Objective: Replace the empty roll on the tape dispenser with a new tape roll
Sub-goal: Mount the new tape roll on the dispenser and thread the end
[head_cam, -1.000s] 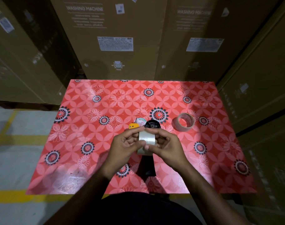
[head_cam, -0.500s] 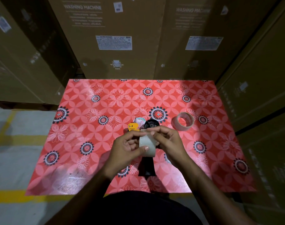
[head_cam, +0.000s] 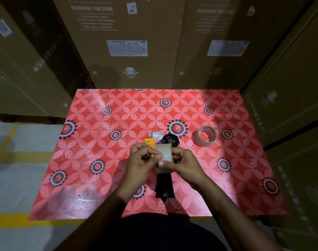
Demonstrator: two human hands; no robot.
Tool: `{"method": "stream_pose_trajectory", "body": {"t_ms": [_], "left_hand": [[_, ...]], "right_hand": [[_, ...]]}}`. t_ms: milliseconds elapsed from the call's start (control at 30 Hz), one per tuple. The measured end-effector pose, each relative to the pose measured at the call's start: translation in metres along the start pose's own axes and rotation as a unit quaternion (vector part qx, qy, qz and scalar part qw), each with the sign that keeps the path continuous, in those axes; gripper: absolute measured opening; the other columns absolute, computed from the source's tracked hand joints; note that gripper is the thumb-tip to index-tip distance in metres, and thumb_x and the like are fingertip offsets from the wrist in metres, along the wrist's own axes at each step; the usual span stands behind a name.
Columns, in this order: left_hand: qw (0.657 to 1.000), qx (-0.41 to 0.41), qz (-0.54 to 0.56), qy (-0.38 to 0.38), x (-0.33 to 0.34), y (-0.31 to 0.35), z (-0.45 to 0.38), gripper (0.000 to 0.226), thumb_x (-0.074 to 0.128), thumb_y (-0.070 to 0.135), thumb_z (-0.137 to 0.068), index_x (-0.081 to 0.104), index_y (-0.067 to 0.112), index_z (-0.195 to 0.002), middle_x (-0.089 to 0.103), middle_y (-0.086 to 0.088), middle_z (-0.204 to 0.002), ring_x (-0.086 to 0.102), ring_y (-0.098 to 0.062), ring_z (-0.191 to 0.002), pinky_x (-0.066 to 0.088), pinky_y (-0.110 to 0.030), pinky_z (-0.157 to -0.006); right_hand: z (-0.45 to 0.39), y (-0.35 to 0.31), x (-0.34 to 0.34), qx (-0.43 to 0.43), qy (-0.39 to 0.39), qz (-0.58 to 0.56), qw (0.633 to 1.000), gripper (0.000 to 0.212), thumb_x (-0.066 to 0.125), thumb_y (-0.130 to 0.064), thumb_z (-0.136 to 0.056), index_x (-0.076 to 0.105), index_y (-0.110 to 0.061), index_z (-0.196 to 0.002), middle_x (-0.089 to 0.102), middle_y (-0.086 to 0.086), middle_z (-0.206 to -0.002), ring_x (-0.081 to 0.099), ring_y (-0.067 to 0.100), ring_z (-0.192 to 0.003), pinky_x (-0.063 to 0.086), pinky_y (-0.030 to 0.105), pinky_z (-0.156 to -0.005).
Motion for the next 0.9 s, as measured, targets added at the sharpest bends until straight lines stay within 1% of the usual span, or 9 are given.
{"method": "stream_pose_trajectory", "body": {"t_ms": [67, 133, 233, 333, 400, 567, 667, 767, 900], "left_hand": [[0.999, 0.016, -0.031, -0.019, -0.002, -0.001, -0.001, 0.007, 0.075, 0.027, -0.085, 0.070, 0.024, -0.081, 0.057, 0.009, -0.120, 0.056, -0.002, -0.112, 0.047, -0.025, -0.092], [0.999, 0.022, -0.027, -0.032, -0.001, -0.003, -0.001, 0.016, 0.068, 0.036, -0.084, 0.067, 0.019, -0.083, 0.065, 0.013, -0.116, 0.061, -0.010, -0.114, 0.049, -0.037, -0.095], [1.000, 0.014, -0.018, -0.011, 0.000, -0.002, -0.004, 0.010, 0.067, 0.028, -0.087, 0.064, 0.022, -0.080, 0.070, 0.008, -0.102, 0.066, -0.013, -0.103, 0.052, -0.041, -0.090], [0.999, -0.023, 0.002, 0.038, 0.001, -0.003, -0.006, 0.015, 0.064, 0.030, -0.090, 0.061, 0.024, -0.076, 0.066, 0.008, -0.079, 0.061, -0.013, -0.078, 0.048, -0.040, -0.074], [0.998, -0.029, 0.002, 0.052, 0.002, -0.002, -0.007, 0.017, 0.064, 0.030, -0.093, 0.060, 0.022, -0.077, 0.064, 0.008, -0.074, 0.058, -0.013, -0.074, 0.047, -0.040, -0.070], [0.992, -0.061, 0.039, 0.100, -0.001, -0.002, -0.009, 0.014, 0.059, 0.022, -0.099, 0.060, 0.012, -0.090, 0.069, -0.005, -0.087, 0.064, -0.019, -0.083, 0.053, -0.050, -0.081], [0.995, -0.040, 0.035, 0.083, 0.000, 0.001, -0.009, 0.021, 0.057, 0.027, -0.099, 0.058, 0.007, -0.094, 0.072, -0.003, -0.092, 0.065, -0.015, -0.085, 0.052, -0.040, -0.079], [0.988, -0.079, 0.100, 0.083, 0.007, -0.001, -0.010, 0.017, 0.051, 0.016, -0.102, 0.053, 0.001, -0.096, 0.076, 0.003, -0.101, 0.070, -0.011, -0.096, 0.053, -0.039, -0.090], [0.968, -0.129, 0.171, 0.129, 0.005, -0.007, -0.015, 0.013, 0.048, 0.018, -0.104, 0.052, 0.008, -0.096, 0.073, -0.008, -0.100, 0.073, -0.015, -0.086, 0.053, -0.049, -0.092]], "right_hand": [[-0.001, 0.001, 0.001, -0.016, 0.001, 0.020, 1.000, 0.032, 0.084, -0.017, -0.076, 0.074, -0.002, -0.103, 0.075, 0.021, -0.096, 0.073, 0.027, -0.089, 0.061, 0.046, -0.080], [-0.002, 0.003, 0.001, -0.021, -0.001, 0.020, 1.000, 0.039, 0.084, -0.024, -0.075, 0.071, 0.004, -0.098, 0.069, 0.032, -0.096, 0.069, 0.032, -0.088, 0.056, 0.059, -0.084], [-0.001, 0.005, -0.001, -0.027, -0.004, 0.026, 0.999, 0.038, 0.083, -0.027, -0.075, 0.070, 0.003, -0.095, 0.066, 0.034, -0.097, 0.068, 0.040, -0.087, 0.052, 0.065, -0.084], [0.001, 0.009, 0.000, -0.041, -0.016, 0.070, 0.997, 0.035, 0.081, -0.031, -0.078, 0.069, 0.000, -0.091, 0.065, 0.033, -0.093, 0.064, 0.050, -0.088, 0.051, 0.065, -0.078], [0.001, 0.009, 0.000, -0.047, -0.015, 0.081, 0.996, 0.036, 0.079, -0.033, -0.079, 0.067, 0.000, -0.087, 0.063, 0.032, -0.089, 0.062, 0.049, -0.085, 0.050, 0.063, -0.074], [0.003, 0.010, -0.007, -0.046, -0.051, 0.116, 0.991, 0.043, 0.079, -0.039, -0.081, 0.068, 0.000, -0.093, 0.064, 0.032, -0.093, 0.063, 0.050, -0.088, 0.050, 0.066, -0.074], [0.004, 0.010, -0.010, -0.038, -0.065, 0.115, 0.991, 0.039, 0.079, -0.033, -0.083, 0.069, 0.001, -0.099, 0.067, 0.030, -0.096, 0.065, 0.049, -0.091, 0.050, 0.067, -0.078], [0.002, 0.004, -0.012, -0.047, -0.086, 0.127, 0.987, 0.039, 0.077, -0.031, -0.085, 0.067, 0.004, -0.097, 0.065, 0.029, -0.091, 0.067, 0.039, -0.086, 0.049, 0.061, -0.076], [-0.001, 0.002, -0.015, -0.061, -0.115, 0.165, 0.978, 0.044, 0.075, -0.035, -0.084, 0.063, 0.007, -0.088, 0.054, 0.033, -0.084, 0.056, 0.026, -0.074, 0.045, 0.052, -0.067]]}}
Point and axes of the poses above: each hand's wrist, its own z-axis away from the middle knuckle, its own x-axis out of the palm, y = z × x, the point moved 2 cm from there along -z, towards the middle knuckle
